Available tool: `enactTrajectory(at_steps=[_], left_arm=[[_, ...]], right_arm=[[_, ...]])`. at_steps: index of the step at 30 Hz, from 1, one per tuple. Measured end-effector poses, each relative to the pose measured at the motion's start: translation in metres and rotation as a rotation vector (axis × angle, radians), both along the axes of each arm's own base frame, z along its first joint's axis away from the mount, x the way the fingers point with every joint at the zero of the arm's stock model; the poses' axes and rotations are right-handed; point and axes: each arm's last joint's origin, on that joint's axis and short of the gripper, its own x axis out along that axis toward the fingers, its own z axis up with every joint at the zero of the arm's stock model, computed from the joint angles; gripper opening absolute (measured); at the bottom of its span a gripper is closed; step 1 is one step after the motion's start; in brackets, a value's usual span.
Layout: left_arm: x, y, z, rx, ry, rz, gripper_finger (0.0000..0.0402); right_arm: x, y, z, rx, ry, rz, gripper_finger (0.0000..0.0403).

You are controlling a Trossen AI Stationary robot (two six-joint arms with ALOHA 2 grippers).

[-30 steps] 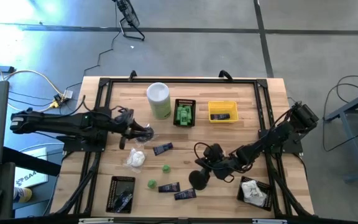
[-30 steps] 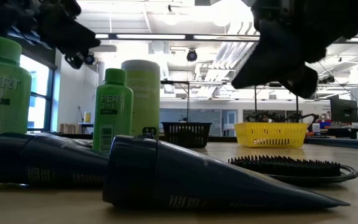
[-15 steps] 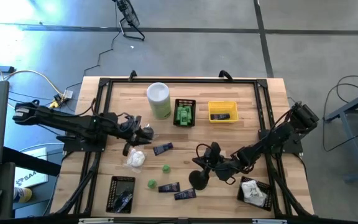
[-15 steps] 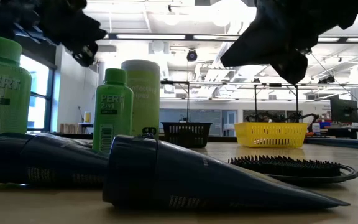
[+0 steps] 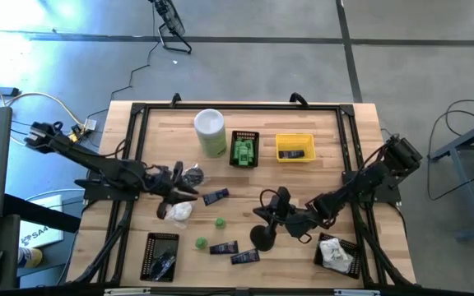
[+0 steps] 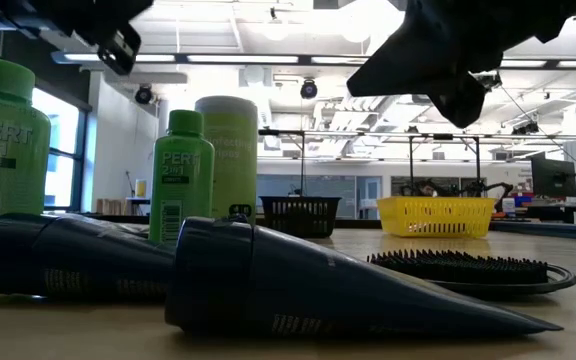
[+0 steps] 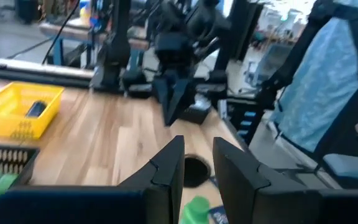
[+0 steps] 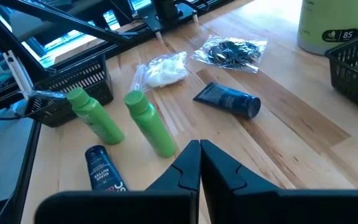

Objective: Pick & Place Travel size toiletries
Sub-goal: Put the black hair brush into the bottom left black bin

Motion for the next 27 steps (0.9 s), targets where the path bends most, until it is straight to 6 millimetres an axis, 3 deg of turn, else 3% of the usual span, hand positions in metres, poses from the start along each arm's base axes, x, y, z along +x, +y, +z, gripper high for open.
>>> enactTrajectory(at_steps=[10,22,27], left_arm=[[0.006,-0.006,-0.005,0.015,0.030,-0.018,0.0083],[0.069,-0.031,-0.001,0.099,0.184,-0.015,0.0083],[0.093,-0.040,0.004,0.156,0.296,-0.019,0.0083]], right_arm=[[-0.001,0.003,0.000,0.006,-0.006,0.007,0.0003],[-0.003,0.006,0.000,0.005,0.000,0.032,0.0003],[-0.008,0.013,-0.004,-0.002,0.075,0.164,0.0003]])
